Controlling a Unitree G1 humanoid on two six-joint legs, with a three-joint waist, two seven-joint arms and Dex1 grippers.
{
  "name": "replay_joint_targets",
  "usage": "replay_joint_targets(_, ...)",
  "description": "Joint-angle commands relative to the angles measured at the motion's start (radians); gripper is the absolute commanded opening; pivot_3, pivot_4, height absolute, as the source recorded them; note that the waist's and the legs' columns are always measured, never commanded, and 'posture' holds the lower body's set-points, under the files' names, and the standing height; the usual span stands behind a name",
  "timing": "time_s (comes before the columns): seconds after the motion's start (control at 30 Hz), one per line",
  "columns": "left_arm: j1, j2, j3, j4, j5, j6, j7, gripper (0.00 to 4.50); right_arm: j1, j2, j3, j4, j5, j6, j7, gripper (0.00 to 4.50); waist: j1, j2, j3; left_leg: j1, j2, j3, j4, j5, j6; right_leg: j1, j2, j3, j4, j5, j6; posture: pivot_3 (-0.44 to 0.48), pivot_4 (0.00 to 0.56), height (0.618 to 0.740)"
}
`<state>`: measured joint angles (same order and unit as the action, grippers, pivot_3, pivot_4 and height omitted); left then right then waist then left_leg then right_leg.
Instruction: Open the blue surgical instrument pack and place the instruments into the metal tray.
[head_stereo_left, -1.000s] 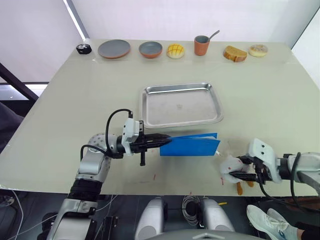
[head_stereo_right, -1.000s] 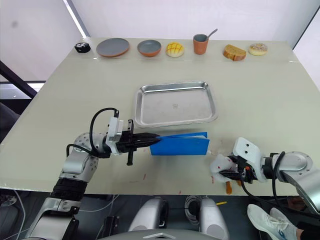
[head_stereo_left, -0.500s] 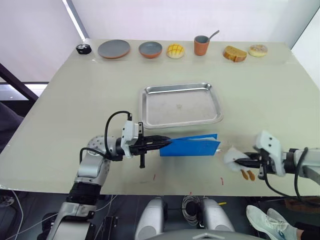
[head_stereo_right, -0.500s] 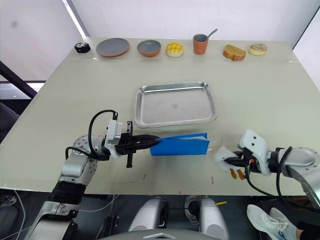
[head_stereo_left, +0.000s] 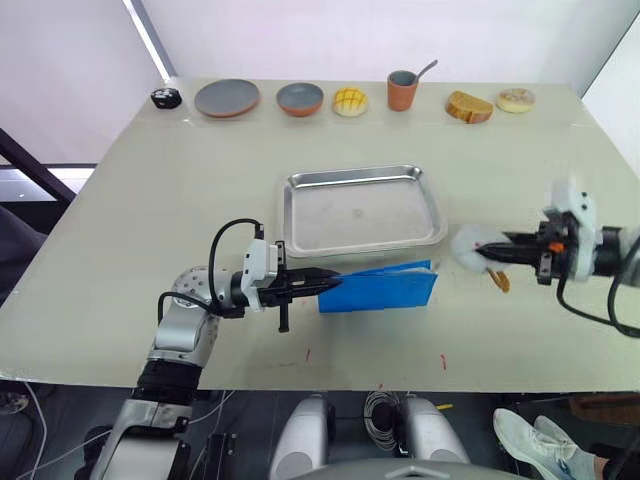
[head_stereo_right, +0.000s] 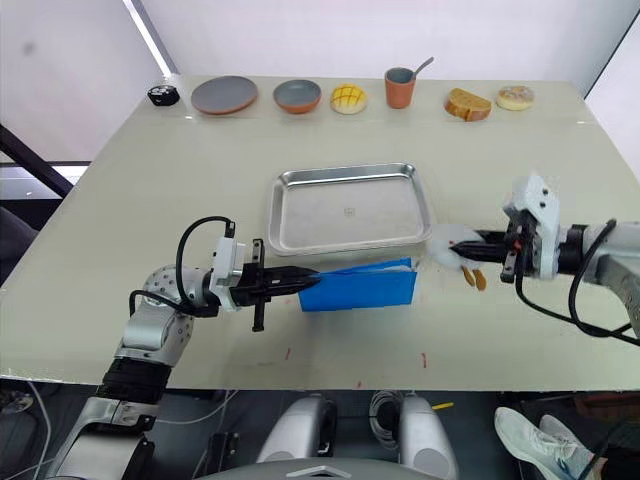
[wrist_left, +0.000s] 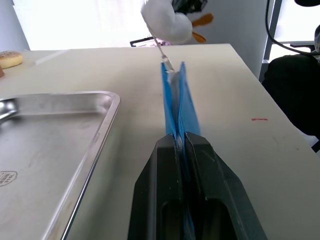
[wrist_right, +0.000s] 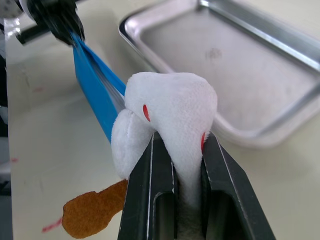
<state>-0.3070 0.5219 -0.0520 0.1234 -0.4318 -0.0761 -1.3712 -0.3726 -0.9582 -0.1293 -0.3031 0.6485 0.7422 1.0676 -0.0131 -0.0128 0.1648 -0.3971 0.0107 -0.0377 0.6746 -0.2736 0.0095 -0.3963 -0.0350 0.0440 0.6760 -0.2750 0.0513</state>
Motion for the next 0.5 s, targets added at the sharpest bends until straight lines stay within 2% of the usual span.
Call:
replay_joint_targets(0.03,0.001,0.021,-0.019,0.024,0.031,-0.010,-0.018,0.00,-0.070,0.016,0.008,-0.006,0.015,0.003,-0.003,0.04,0.000,0.000,0.000,0.000,0.000,0.000,0.000,0.000,0.000,0.000,0.000,0.000,0.000,0.000,0.000,0.000,0.150,0.740)
replay_joint_targets(0.23,-0.012,0.022,-0.025,0.029,0.034,-0.008,-0.019,0.00,-0.197,0.085,0.079,-0.016,0.030,0.033,-0.017,0.04,-0.001,0.000,0.000,0.000,0.000,0.000,0.000,0.000,0.000,0.000,0.000,0.000,0.000,0.000,0.000,0.000,0.150,0.740)
replay_joint_targets(0.5,-0.032,0.015,-0.039,0.044,0.048,-0.009,-0.015,0.00,-0.278,0.169,0.179,-0.049,0.023,0.043,-0.011,0.04,0.000,0.000,0.000,-0.001,0.000,0.000,0.000,0.000,0.000,0.000,-0.001,0.000,0.000,0.000,0.000,0.000,0.150,0.740)
